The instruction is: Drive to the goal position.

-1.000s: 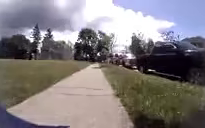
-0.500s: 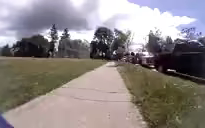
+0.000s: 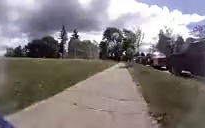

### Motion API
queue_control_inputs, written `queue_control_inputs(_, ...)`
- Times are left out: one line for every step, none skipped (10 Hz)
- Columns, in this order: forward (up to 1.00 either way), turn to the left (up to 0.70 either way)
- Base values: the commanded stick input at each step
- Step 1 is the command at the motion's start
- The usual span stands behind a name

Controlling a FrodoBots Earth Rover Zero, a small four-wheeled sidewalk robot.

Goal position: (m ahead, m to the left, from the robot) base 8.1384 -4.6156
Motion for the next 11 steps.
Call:
queue_control_inputs(0.7, 0.0)
queue_control_inputs(0.7, 0.0)
queue_control_inputs(0.7, 0.0)
queue_control_inputs(0.7, 0.0)
queue_control_inputs(0.7, 0.0)
queue_control_inputs(0.7, 0.0)
queue_control_inputs(0.7, 0.0)
queue_control_inputs(0.7, 0.0)
queue_control_inputs(0.7, 0.0)
queue_control_inputs(0.7, 0.0)
queue_control_inputs(0.7, 0.0)
